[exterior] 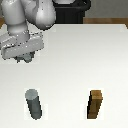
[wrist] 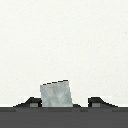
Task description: Put the loop with the handle onto the peg.
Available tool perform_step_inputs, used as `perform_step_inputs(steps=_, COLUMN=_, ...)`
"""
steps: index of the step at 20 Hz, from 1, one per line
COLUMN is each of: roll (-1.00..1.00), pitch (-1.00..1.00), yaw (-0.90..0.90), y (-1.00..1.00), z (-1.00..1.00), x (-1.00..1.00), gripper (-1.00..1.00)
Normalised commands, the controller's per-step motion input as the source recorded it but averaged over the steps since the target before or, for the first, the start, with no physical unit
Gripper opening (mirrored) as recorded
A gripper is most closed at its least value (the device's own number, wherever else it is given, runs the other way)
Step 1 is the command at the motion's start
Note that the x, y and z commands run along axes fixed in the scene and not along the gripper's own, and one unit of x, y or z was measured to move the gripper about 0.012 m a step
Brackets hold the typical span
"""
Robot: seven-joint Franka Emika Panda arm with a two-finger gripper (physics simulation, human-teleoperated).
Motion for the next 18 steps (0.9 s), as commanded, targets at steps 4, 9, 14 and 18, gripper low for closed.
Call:
perform_step_inputs(steps=4, roll=0.00, pitch=0.00, yaw=0.00, y=0.00, z=0.25, x=0.00, gripper=-1.00)
perform_step_inputs(steps=9, roll=0.00, pitch=0.00, yaw=0.00, y=0.00, z=0.80, x=0.00, gripper=-1.00)
perform_step_inputs(steps=14, roll=0.00, pitch=0.00, yaw=-0.03, y=0.00, z=0.80, x=0.00, gripper=-1.00)
perform_step_inputs(steps=18, roll=0.00, pitch=0.00, yaw=-0.88, y=0.00, z=0.00, x=0.00, gripper=-1.00)
